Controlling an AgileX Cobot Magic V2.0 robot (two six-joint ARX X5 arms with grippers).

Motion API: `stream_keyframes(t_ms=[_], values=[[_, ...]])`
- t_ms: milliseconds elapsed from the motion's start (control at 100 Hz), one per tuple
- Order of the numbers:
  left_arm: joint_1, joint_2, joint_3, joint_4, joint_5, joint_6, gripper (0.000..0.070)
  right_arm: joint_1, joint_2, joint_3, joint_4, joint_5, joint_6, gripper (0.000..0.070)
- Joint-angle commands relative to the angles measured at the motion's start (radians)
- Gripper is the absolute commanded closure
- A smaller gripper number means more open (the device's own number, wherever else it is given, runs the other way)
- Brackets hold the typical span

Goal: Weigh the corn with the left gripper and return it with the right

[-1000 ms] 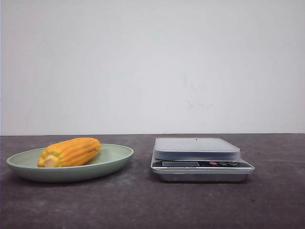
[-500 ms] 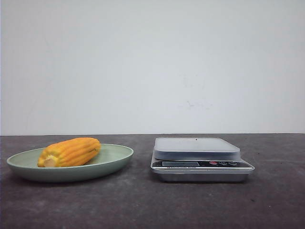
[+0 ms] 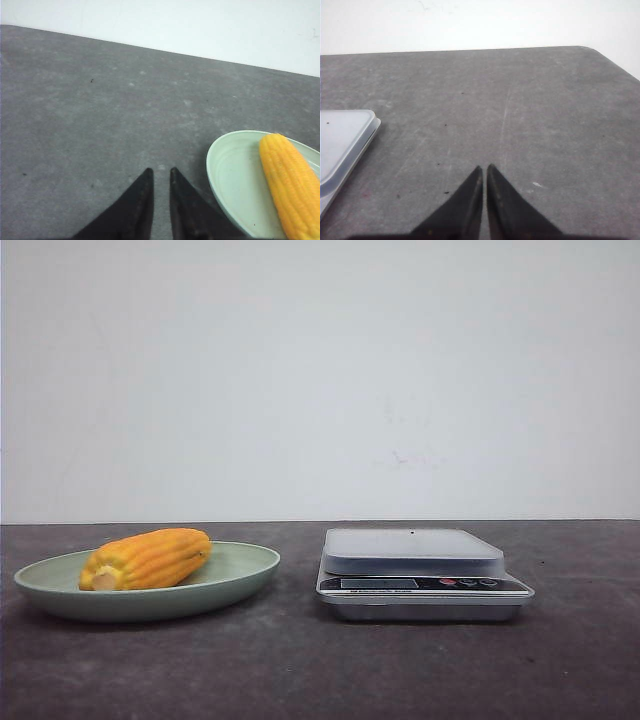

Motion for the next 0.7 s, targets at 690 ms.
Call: stream_keyframes(t_ms=[690], values=[[0.002, 0.001, -0.01, 0.076, -0.001, -0.114, 0.0687, 0.056, -0.002, 0.026, -0.019, -0.07, 0.214, 0.0697]])
